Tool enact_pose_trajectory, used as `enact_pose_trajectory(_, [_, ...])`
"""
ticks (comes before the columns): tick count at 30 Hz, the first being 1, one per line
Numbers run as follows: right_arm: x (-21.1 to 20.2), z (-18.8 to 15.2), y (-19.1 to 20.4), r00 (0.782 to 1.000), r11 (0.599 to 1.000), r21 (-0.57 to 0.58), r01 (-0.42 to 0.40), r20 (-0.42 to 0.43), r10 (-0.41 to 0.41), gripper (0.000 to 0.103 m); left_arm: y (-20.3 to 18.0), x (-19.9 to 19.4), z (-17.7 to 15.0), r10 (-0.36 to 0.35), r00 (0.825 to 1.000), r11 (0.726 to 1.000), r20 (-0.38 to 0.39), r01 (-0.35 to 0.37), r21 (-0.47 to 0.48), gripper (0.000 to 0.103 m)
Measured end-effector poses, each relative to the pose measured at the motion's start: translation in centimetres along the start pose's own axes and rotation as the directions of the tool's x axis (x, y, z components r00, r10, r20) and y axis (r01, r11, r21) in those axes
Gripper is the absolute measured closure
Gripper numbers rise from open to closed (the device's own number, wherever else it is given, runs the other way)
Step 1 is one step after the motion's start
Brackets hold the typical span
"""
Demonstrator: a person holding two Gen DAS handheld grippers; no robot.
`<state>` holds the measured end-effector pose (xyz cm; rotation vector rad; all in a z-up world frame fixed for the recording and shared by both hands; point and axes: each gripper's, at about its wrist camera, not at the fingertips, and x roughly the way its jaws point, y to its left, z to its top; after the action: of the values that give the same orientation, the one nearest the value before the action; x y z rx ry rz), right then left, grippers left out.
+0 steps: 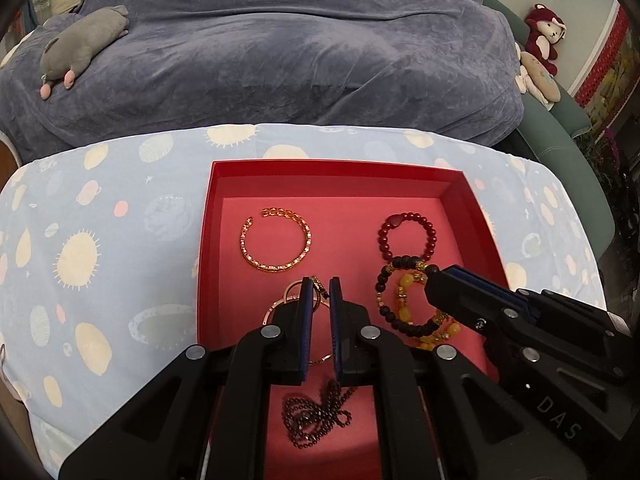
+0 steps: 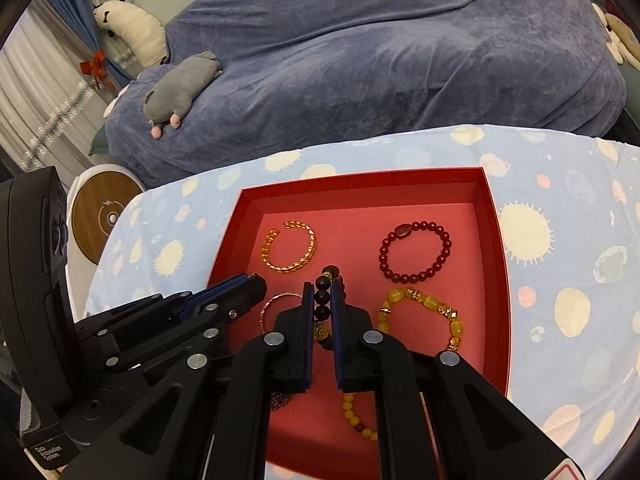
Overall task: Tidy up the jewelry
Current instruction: 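Carry the gold ring and dark bead bracelet over the red box, then open both grippers to drop the ring and bracelet into the box, then withdraw both grippers from the box toward the gold hoop earrings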
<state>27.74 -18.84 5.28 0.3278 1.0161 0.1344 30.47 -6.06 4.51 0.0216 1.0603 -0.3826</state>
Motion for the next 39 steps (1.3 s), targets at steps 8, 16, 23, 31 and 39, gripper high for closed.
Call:
enact_pose_trajectory(8, [1.7, -0.6, -1.7, 0.996, 0.996, -0.026, 0.09, 0.002, -0.09, 0.094, 0.4, 2.9, -0.3, 0.041, 0.998, 0.999, -0.041, -0.041, 0.016, 0.094])
enact_pose_trajectory(16, [-1.5, -1.3, -2.9, 0.988, 0.99, -0.014, 0.138, 0.076, -0.137, 0.074, 0.5, 0.5, -0.6, 0.086, 0.996, 0.996, 0.033, -0.085, -0.036, 0.045])
enact_pose_trajectory(23, [-5.9, -3.9, -3.7, 0.983, 0.989, 0.004, 0.149, 0.111, -0.148, 0.068, -0.1, -3.2, -2.7, 0.088, 0.994, 0.996, 0.066, -0.087, -0.023, 0.044])
enact_pose_trajectory(31, [-9.0, -8.0, -3.2, 0.981, 0.986, -0.015, 0.166, 0.103, -0.163, 0.068, -1.4, -7.3, -6.5, 0.097, 0.989, 0.995, 0.108, -0.095, -0.023, 0.037])
enact_pose_trajectory(39, [-10.0, -12.8, -3.0, 0.985, 0.986, -0.022, 0.165, 0.052, -0.164, 0.068, -1.6, -9.2, -11.3, 0.075, 0.994, 0.995, 0.084, -0.07, -0.066, 0.037])
